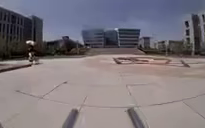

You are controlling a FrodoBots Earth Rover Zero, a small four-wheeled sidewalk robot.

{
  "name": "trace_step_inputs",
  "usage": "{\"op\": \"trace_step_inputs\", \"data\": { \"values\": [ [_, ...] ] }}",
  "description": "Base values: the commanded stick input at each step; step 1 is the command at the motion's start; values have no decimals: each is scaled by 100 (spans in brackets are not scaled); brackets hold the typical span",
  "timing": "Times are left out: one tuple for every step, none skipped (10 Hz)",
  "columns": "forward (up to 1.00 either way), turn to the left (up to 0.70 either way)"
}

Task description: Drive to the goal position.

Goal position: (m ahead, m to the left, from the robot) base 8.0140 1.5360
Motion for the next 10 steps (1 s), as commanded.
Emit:
{"op": "trace_step_inputs", "data": {
  "values": [
    [70, 0],
    [70, 0],
    [70, 0],
    [70, 0],
    [70, 0],
    [70, 0],
    [70, 0],
    [70, 0],
    [70, 0],
    [70, 0]
  ]
}}
